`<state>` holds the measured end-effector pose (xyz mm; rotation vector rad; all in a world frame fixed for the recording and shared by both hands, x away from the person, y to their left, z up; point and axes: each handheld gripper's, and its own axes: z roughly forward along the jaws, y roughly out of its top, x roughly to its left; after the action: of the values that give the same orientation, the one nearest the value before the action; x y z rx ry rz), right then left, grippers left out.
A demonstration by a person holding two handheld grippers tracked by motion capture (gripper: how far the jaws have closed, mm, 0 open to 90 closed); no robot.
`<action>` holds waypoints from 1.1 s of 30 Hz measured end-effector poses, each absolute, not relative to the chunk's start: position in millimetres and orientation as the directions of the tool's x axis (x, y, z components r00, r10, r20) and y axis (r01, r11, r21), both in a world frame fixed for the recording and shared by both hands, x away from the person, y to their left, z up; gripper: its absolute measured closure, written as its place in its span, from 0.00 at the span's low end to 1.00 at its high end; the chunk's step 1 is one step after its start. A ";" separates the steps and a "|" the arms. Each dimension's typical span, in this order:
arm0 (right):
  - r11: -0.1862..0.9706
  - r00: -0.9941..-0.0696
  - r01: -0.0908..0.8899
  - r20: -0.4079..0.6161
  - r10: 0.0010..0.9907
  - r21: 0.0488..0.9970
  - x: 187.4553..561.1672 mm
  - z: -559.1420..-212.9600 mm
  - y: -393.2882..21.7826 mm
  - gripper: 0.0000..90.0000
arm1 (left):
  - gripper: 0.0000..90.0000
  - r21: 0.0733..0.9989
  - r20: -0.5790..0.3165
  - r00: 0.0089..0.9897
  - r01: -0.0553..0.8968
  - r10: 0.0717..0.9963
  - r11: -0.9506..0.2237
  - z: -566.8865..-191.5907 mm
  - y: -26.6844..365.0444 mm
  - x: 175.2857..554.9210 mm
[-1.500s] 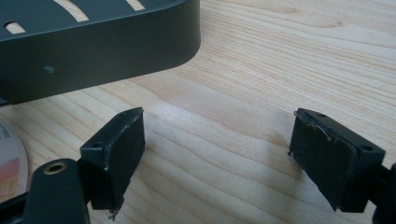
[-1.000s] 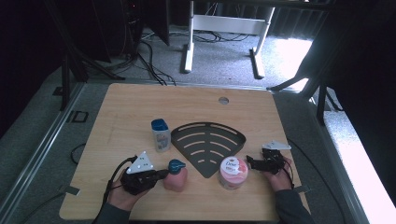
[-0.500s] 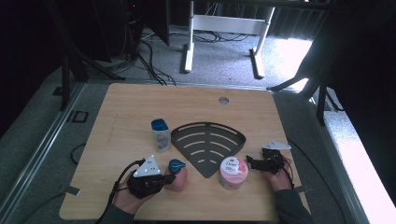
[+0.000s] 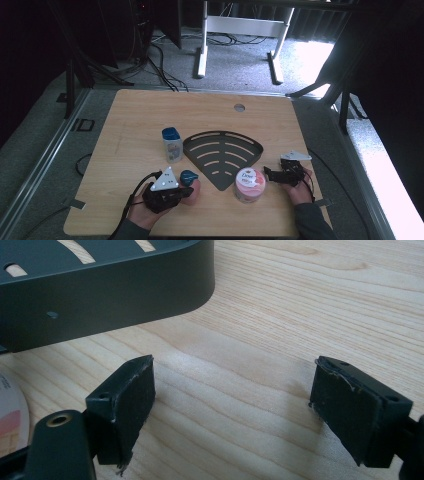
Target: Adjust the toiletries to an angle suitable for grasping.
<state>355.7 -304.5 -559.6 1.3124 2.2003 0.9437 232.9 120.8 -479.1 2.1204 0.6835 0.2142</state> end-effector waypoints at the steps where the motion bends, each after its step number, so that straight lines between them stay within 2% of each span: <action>1: 0.328 -0.473 0.604 -0.003 0.881 0.726 355.7 -559.6 -304.5 0.20 | 1.00 0.791 -0.090 0.831 0.395 0.549 -0.468 -479.3 121.5 233.1; 11: 0.328 -0.473 0.604 -0.003 0.881 0.726 355.8 -559.6 -304.5 0.20 | 1.00 0.784 -0.063 0.791 0.417 0.609 -0.460 -480.6 128.5 237.5; 22: 0.328 -0.474 0.604 -0.004 0.880 0.726 356.0 -559.6 -304.4 0.20 | 1.00 0.786 -0.041 0.808 0.390 0.588 -0.480 -484.4 106.3 241.6; 33: 0.329 -0.475 0.604 -0.004 0.880 0.726 356.0 -559.6 -304.5 0.20 | 1.00 0.787 -0.016 0.794 0.385 0.607 -0.482 -485.5 105.0 251.6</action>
<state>356.0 -304.5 -559.6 1.3109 2.2008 0.9441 251.6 105.0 -485.5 2.1345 0.7317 0.3347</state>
